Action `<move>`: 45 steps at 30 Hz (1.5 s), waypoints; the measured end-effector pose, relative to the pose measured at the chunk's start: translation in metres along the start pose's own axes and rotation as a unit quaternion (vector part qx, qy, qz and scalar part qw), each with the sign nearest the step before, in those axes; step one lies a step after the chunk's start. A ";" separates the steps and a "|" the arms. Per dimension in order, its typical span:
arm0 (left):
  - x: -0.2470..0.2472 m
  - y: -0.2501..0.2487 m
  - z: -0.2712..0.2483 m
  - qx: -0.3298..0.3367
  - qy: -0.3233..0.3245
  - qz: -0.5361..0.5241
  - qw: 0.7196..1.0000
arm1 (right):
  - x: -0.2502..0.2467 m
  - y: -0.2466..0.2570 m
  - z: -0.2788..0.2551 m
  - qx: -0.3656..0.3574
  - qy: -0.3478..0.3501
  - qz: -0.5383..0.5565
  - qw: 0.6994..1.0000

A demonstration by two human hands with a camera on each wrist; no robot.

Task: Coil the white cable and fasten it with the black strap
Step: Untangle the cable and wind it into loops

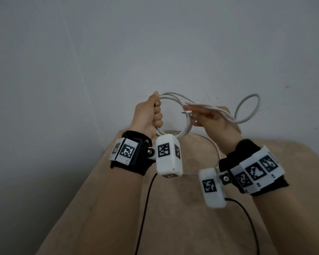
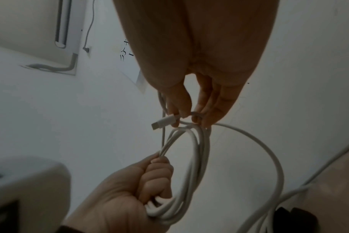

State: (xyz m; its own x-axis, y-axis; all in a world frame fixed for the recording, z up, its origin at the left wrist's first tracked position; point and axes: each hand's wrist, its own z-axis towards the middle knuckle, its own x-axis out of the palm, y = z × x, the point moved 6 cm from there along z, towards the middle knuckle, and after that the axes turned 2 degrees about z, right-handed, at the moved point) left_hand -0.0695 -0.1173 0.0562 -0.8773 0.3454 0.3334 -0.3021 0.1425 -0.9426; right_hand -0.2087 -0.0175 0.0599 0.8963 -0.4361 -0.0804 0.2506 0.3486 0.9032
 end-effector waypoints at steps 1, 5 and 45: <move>0.000 0.000 0.000 0.003 -0.002 0.004 1.000 | 0.002 -0.001 0.000 0.002 0.008 0.011 1.000; 0.007 -0.002 -0.002 0.013 0.031 0.031 0.999 | 0.003 -0.008 0.000 0.016 -0.002 0.037 0.999; 0.019 0.008 -0.015 0.008 0.222 0.303 0.927 | -0.001 -0.020 -0.002 0.103 0.050 0.110 0.987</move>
State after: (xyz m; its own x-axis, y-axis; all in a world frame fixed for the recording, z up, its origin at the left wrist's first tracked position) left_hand -0.0832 -0.0961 0.0556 -0.6489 0.7050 -0.2861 0.1879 -0.2158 -0.9582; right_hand -0.2140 -0.0225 0.0409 0.9549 -0.2812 0.0959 -0.0253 0.2448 0.9692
